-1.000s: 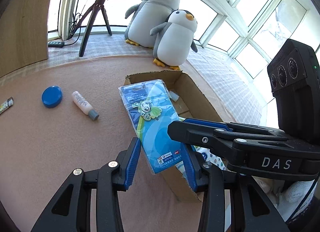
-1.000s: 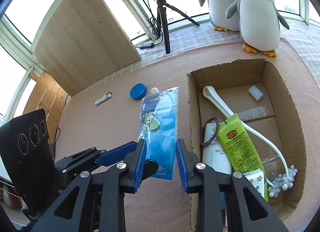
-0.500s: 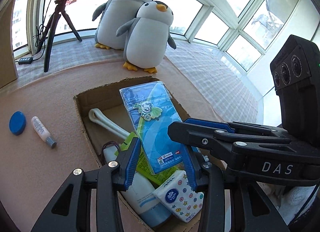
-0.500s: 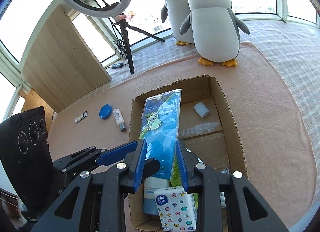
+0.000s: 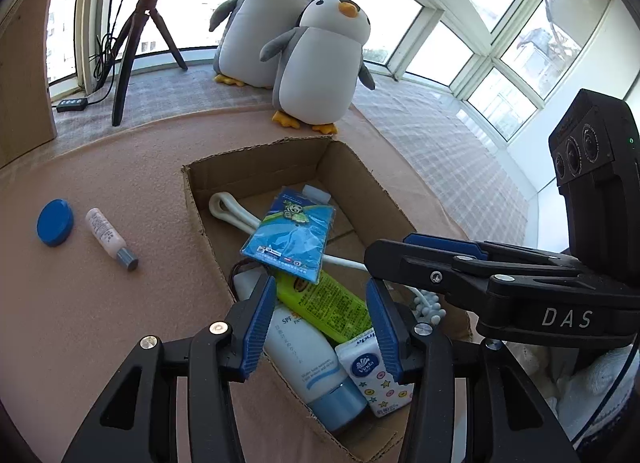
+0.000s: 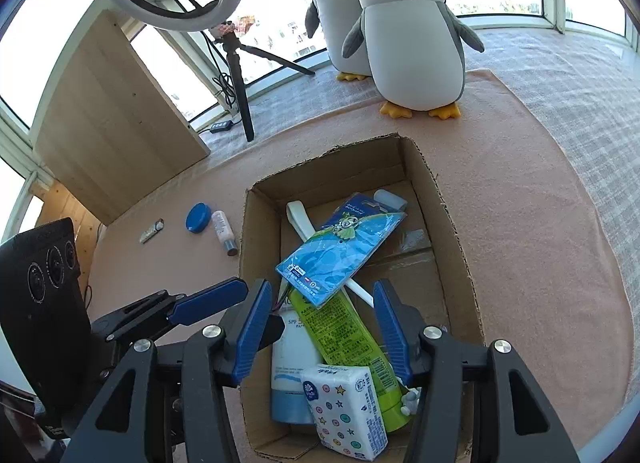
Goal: Organize objects
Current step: 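Carry the blue card over the box with both grippers and release it, then move the left gripper to the blue round lid and grasp it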
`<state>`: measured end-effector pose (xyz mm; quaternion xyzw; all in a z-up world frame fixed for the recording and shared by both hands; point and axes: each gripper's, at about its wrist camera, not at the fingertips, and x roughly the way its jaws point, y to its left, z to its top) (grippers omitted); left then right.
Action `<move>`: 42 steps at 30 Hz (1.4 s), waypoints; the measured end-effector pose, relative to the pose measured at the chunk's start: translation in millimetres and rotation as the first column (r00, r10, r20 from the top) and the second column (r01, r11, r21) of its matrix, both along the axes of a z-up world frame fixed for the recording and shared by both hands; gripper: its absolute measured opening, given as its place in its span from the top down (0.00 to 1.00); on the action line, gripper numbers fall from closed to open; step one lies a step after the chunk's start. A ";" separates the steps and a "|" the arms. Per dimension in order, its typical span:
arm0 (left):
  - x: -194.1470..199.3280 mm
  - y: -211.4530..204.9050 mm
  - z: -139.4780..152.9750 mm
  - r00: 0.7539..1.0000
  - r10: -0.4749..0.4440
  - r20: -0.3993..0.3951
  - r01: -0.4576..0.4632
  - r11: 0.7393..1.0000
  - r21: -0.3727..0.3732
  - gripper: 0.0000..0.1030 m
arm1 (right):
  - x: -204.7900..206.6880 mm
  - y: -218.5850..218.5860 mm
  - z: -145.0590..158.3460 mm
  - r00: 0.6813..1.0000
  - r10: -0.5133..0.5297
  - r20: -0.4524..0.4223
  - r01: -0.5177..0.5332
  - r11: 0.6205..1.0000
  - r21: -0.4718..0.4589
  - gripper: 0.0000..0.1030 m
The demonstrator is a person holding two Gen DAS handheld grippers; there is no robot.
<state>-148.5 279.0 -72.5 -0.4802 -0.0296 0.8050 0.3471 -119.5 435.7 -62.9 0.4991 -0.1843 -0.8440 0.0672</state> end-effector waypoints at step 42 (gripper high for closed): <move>-199.7 -162.2 -63.3 0.914 0.402 0.063 -0.379 0.897 -0.226 0.52 | 105.5 -94.5 -17.6 0.999 0.018 0.049 -0.019 1.000 0.011 0.51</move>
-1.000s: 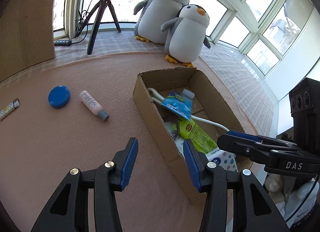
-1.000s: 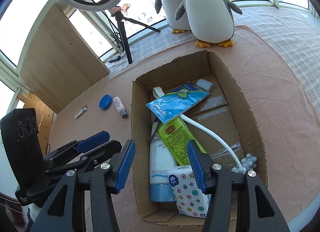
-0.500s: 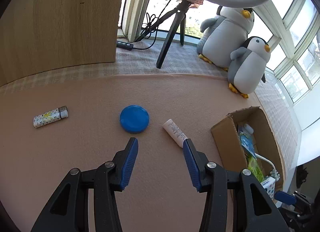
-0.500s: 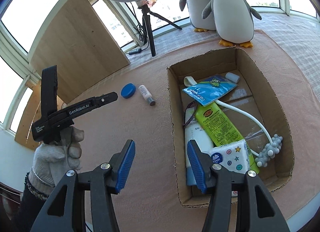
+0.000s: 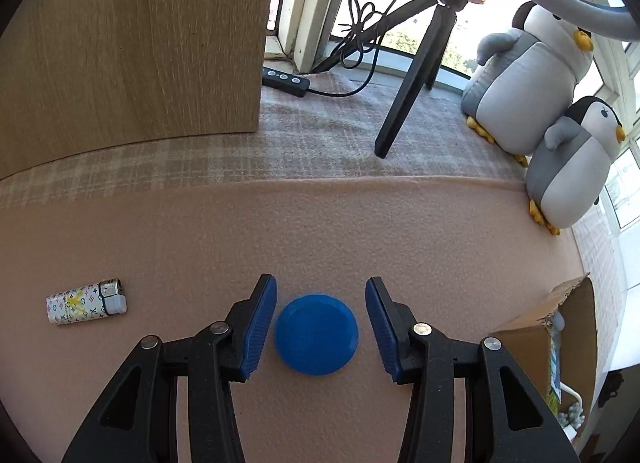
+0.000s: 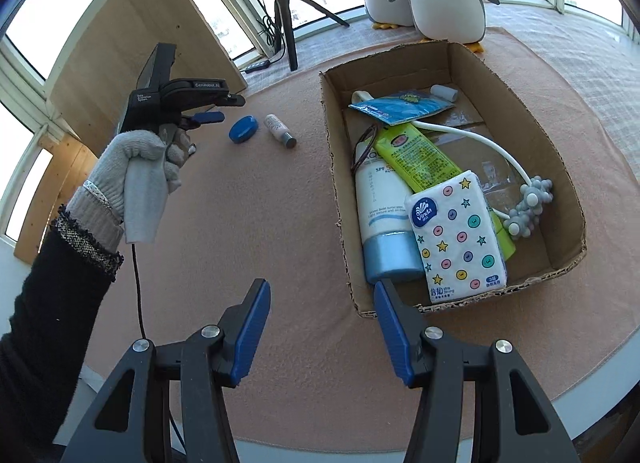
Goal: Organize objects
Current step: 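Move the left gripper to the blue round lid and grasp it, then lift the blue lid with the left gripper while the right gripper grasps it too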
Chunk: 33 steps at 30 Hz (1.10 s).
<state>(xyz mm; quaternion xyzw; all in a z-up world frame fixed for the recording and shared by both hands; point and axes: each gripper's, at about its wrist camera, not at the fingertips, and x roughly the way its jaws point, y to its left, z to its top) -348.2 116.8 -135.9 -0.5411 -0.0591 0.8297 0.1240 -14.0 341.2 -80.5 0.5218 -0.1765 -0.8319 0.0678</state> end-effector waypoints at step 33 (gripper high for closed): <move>182.5 -29.3 -20.5 0.997 -0.070 0.011 0.069 0.995 0.076 0.64 | -15.4 -22.9 18.2 0.996 0.057 -0.064 -0.059 0.998 -0.026 0.51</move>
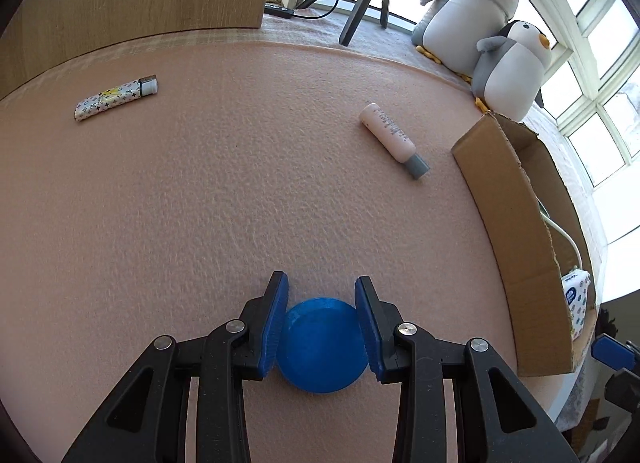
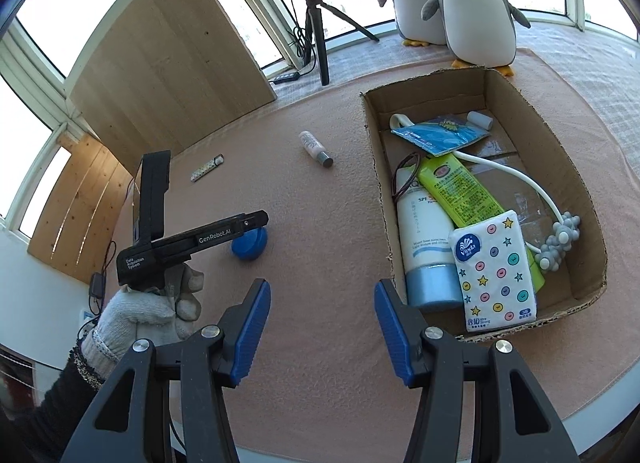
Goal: Organize objects
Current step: 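Lift the blue lid with the left gripper while the right gripper grasps it too, then carry the blue lid into the box with both grippers and open them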
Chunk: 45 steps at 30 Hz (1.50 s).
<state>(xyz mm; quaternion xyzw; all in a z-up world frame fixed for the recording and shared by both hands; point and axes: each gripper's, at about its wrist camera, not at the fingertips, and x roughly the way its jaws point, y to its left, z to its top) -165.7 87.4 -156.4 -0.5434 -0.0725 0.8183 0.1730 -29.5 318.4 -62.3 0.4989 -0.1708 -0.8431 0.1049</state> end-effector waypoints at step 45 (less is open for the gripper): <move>68.2 -27.2 13.4 0.993 -0.121 0.003 0.121 0.990 0.066 0.60 | -96.5 -108.2 -95.8 0.918 0.292 0.269 -0.262 0.955 -0.143 0.79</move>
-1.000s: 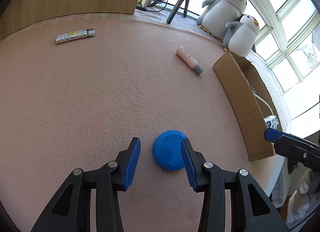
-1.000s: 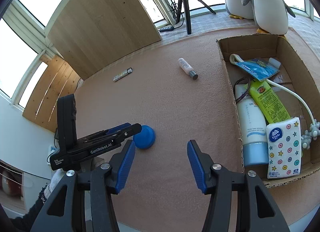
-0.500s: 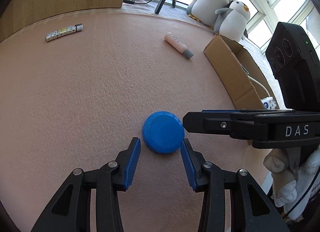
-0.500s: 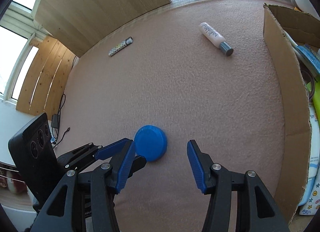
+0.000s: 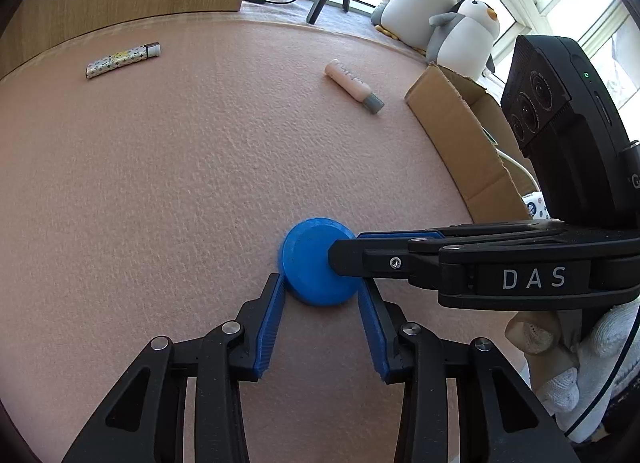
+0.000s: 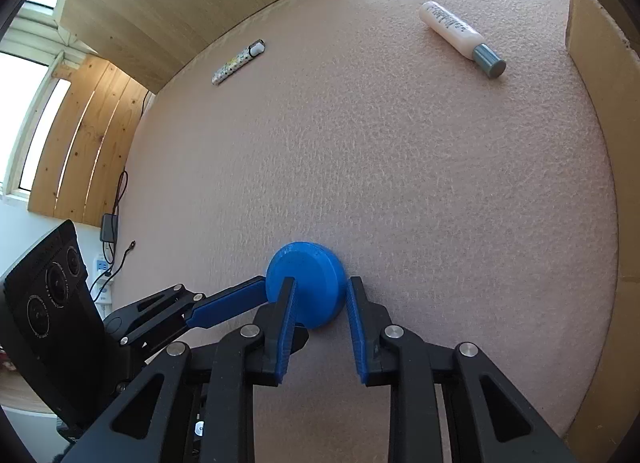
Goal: Organize objects
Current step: 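Carry the blue lid into the box with both grippers and open them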
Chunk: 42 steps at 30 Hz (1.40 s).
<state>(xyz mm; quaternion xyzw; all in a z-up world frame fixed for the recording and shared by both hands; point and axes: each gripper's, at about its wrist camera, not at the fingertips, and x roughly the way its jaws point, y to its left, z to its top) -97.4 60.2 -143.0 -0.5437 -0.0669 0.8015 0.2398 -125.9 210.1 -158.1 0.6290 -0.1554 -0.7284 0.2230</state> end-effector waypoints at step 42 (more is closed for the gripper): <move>-2.3 251.2 81.6 0.929 -0.318 -0.190 0.327 0.945 0.017 0.60 | 43.5 216.6 90.0 0.917 -0.327 -0.230 0.337 0.941 0.007 0.79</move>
